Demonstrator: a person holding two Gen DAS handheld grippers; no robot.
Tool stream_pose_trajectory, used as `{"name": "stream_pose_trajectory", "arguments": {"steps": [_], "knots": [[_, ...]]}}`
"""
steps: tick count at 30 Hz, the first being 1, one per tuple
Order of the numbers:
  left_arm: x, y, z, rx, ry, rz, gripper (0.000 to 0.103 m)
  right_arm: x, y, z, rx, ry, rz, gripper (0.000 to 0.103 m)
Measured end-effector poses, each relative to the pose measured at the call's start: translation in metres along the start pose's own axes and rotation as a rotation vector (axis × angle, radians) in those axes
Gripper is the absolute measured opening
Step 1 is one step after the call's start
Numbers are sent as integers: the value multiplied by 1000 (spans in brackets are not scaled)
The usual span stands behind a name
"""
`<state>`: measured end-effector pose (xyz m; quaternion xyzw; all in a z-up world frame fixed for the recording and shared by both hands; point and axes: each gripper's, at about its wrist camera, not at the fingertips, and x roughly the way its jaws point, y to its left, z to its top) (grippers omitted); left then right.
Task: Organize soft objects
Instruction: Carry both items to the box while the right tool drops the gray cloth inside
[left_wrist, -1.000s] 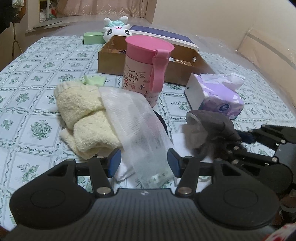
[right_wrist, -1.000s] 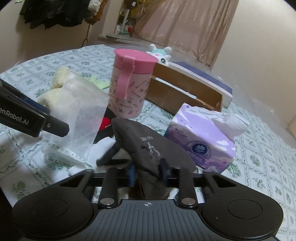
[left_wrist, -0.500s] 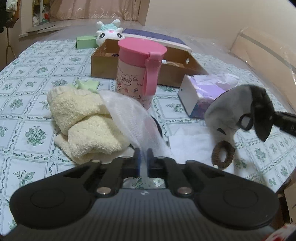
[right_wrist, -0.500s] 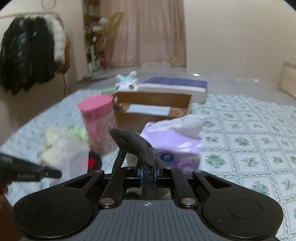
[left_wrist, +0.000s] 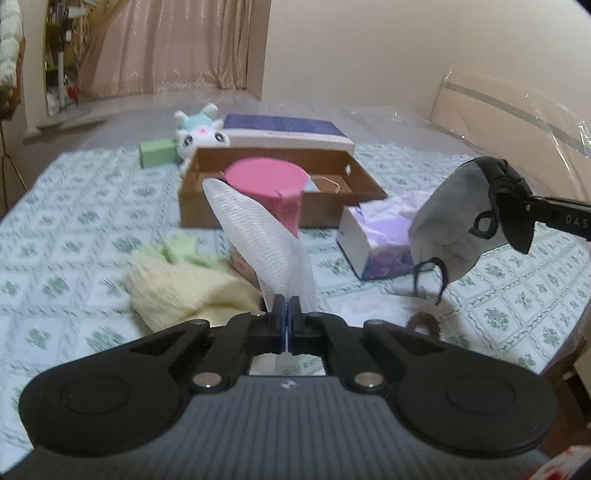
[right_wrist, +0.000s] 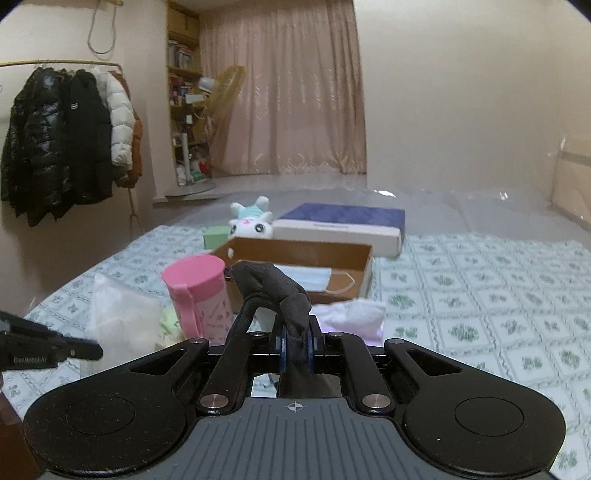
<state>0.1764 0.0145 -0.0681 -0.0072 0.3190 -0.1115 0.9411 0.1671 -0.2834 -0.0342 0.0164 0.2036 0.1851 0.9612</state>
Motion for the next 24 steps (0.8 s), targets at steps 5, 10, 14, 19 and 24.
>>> {"name": "stream_pose_trajectory", "arguments": {"steps": [5, 10, 14, 19, 24], "knots": [[-9, 16, 14, 39, -27, 49, 0, -1, 9, 14, -50, -23, 33, 10], [-10, 32, 32, 87, -52, 86, 0, 8, 19, 31, -92, -45, 89, 10], [-2, 43, 50, 135, -66, 115, 0, 21, 25, 49, -108, -68, 137, 10], [16, 62, 77, 152, -76, 127, 0, 45, 32, 71, -150, -103, 149, 10], [44, 79, 106, 168, -67, 109, 0, 79, 25, 87, -186, -121, 119, 10]]}}
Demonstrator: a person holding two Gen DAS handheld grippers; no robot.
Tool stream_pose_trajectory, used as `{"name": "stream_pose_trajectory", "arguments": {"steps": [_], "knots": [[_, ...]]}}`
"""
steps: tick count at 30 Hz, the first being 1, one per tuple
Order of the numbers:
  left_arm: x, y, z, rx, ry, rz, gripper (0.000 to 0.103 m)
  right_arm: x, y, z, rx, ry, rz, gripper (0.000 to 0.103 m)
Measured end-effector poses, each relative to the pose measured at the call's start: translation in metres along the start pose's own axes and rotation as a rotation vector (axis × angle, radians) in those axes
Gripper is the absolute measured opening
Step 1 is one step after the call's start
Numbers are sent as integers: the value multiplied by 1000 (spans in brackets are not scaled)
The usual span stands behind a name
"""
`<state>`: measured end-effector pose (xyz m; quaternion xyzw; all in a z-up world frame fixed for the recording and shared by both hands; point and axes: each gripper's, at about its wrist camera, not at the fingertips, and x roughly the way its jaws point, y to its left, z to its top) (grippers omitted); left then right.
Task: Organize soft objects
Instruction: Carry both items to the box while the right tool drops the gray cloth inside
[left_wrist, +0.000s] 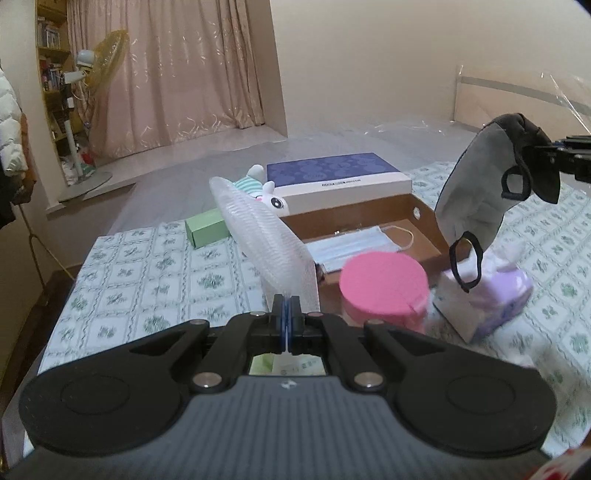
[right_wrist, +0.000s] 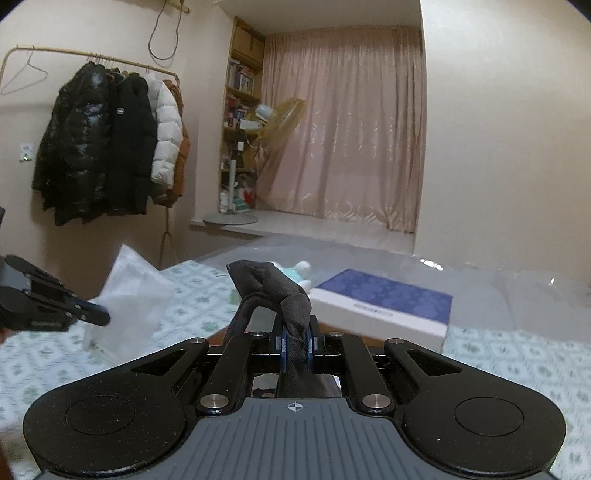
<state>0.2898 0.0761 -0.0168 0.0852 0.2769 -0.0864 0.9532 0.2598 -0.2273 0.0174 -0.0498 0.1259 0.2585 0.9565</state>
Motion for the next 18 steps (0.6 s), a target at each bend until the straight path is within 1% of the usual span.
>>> {"name": "stream_pose_trajectory", "arguments": {"steps": [4, 9, 13, 18], "knots": [[27, 10, 20, 13, -16, -13, 0, 28, -15, 6, -31, -18, -29, 10], [67, 16, 48, 48, -31, -25, 0, 69, -34, 5, -109, -31, -68, 10], [99, 15, 69, 86, -45, -37, 0, 105, -48, -3, -185, -26, -112, 10], [137, 11, 86, 92, -54, -68, 0, 150, -67, -19, -267, -8, -180, 10]]}}
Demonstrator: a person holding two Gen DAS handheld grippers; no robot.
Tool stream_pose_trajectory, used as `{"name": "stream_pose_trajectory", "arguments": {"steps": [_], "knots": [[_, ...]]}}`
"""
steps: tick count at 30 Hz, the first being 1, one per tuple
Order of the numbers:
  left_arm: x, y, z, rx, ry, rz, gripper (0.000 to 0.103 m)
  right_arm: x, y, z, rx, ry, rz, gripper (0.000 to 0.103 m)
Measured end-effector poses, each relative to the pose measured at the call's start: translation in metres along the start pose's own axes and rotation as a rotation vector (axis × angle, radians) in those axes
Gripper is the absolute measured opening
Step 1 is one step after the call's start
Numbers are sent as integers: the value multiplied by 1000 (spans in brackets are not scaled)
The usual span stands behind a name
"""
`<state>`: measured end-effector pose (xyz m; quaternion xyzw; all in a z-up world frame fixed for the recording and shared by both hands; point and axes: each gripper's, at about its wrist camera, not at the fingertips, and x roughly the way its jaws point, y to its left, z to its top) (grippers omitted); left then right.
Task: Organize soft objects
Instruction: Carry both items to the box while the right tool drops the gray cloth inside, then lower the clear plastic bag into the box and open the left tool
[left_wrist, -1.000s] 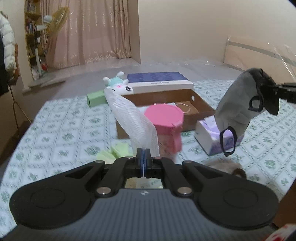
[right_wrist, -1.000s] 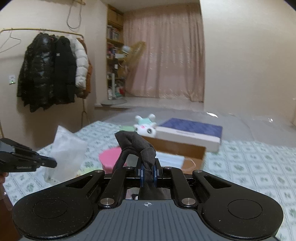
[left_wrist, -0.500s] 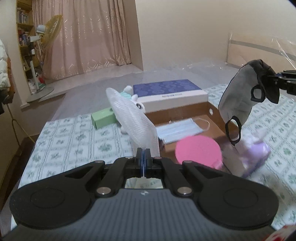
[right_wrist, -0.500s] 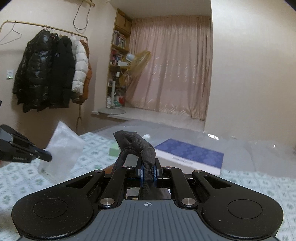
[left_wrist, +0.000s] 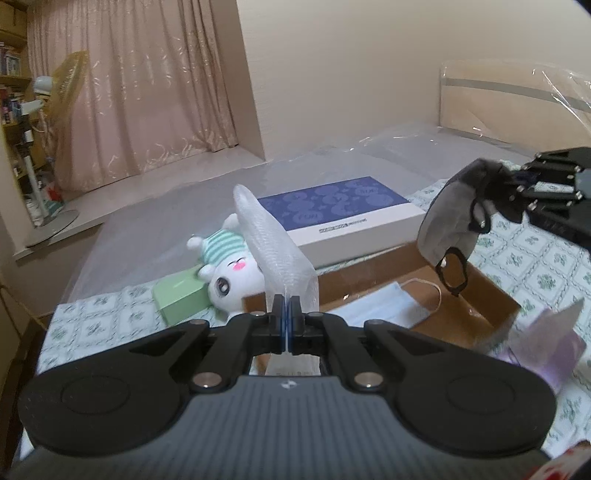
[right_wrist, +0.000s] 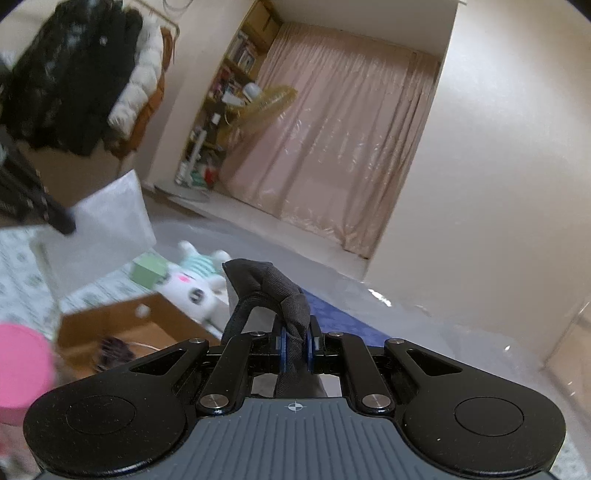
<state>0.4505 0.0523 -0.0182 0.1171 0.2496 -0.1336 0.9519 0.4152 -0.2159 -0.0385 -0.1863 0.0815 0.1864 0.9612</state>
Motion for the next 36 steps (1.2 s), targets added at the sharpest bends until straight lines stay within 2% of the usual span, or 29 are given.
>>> {"name": "stream_pose_trajectory", "arguments": {"steps": [4, 6, 7, 8, 9, 10, 11, 15, 20, 24, 27, 31, 33, 36], "knots": [[30, -4, 4, 8, 2, -14, 0, 36, -1, -18, -28, 37, -25, 10], [45, -4, 6, 2, 9, -21, 0, 56, 1, -30, -33, 119, 46, 13], [53, -3, 7, -5, 16, -28, 0, 67, 0, -34, -24, 184, 102, 24], [59, -3, 7, -7, 22, -29, 0, 78, 0, -40, 9, 250, 163, 40], [64, -3, 5, -5, 28, -27, 0, 85, -1, -45, 47, 290, 211, 48], [68, -3, 4, -1, 33, -27, 0, 91, -3, -51, 91, 324, 252, 61], [73, -2, 3, -4, 39, -27, 0, 93, -5, -56, 126, 334, 269, 65], [82, -1, 4, -6, 40, -37, 0, 92, -11, -65, 209, 361, 293, 65], [87, -6, 13, 23, 12, -38, 0, 99, -13, -68, 174, 434, 209, 65], [87, -4, 22, 19, -33, -25, 0, 87, -28, -73, 223, 431, 174, 65], [86, -1, 23, 3, -66, -42, 0, 85, -34, -76, 248, 419, 157, 65], [90, -7, 22, 30, -83, -57, 0, 83, -39, -77, 261, 411, 145, 65], [92, -8, 21, 31, -88, -82, 1, 84, -40, -77, 272, 407, 145, 65], [96, -6, 15, 19, -55, -163, 11, 85, -39, -76, 267, 406, 151, 65]]}}
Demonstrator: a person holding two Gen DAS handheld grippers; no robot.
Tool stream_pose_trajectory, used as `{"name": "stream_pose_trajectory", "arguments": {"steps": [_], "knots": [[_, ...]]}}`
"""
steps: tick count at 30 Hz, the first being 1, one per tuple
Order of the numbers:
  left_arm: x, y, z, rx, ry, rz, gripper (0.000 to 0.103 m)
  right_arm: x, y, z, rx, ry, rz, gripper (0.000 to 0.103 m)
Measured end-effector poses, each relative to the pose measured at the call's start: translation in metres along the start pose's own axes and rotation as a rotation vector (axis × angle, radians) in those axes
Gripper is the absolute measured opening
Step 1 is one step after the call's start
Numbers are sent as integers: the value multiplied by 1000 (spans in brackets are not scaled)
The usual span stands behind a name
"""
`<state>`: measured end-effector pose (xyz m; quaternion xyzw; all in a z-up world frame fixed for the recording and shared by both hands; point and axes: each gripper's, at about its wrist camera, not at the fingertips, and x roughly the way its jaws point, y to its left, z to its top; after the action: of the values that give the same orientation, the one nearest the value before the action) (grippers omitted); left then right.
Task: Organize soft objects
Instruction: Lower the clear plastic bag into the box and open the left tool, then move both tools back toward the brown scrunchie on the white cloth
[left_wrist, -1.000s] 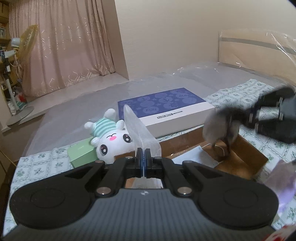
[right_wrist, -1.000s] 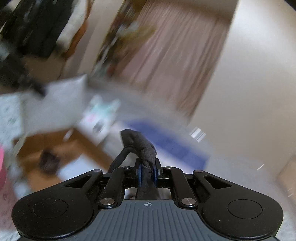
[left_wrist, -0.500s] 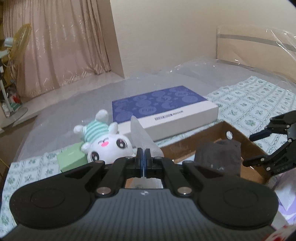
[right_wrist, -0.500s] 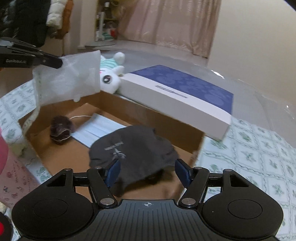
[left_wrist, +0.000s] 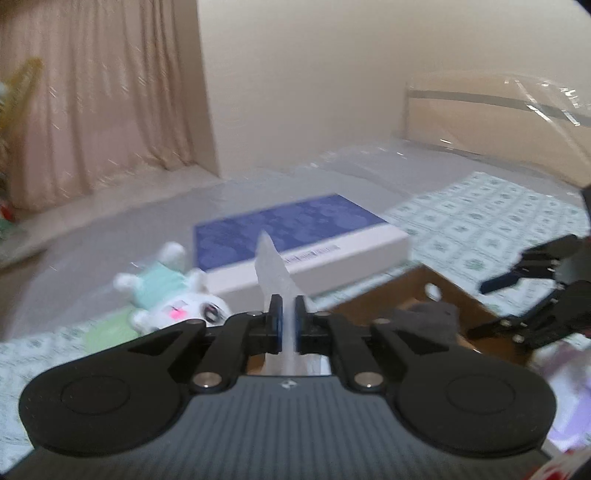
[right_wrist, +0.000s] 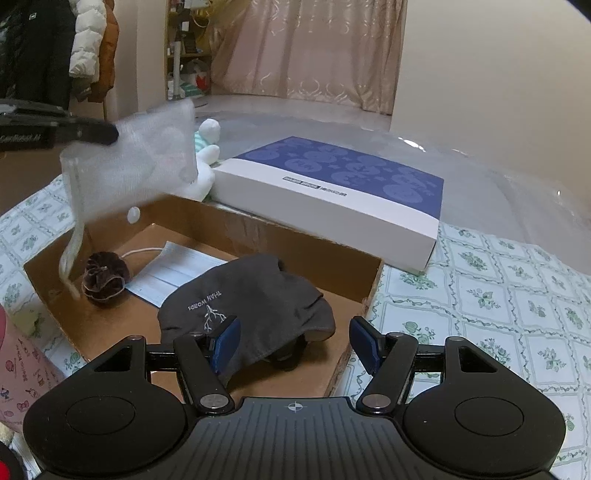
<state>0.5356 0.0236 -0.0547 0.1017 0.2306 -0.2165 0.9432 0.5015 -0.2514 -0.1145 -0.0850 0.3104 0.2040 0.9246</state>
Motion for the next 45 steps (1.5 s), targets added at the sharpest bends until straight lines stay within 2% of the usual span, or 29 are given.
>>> {"name": "stream_pose_trajectory", "arguments": {"steps": [2, 6, 12, 25, 33, 35, 41, 45], "knots": [[3, 0, -8, 12, 34, -8, 22, 1, 1, 0, -2, 5, 11, 65], [9, 3, -25, 28, 104, 23, 22, 0, 0, -2, 0, 7, 14, 65], [6, 17, -44, -77, 167, 16, 22, -3, 3, -2, -4, -2, 34, 65], [-22, 16, -52, -170, 209, 2, 22, -27, 17, 3, -25, -42, 87, 65], [-78, 10, -47, -242, 199, 20, 23, -70, 25, 4, -9, -85, 117, 65], [-98, 5, -49, -258, 206, 23, 29, -88, 27, 1, 3, -102, 132, 65], [-169, -10, -65, -303, 211, 37, 33, -153, 39, -20, 65, -154, 181, 65], [-213, -23, -79, -321, 222, 83, 35, -189, 48, -39, 116, -134, 209, 65]]}}
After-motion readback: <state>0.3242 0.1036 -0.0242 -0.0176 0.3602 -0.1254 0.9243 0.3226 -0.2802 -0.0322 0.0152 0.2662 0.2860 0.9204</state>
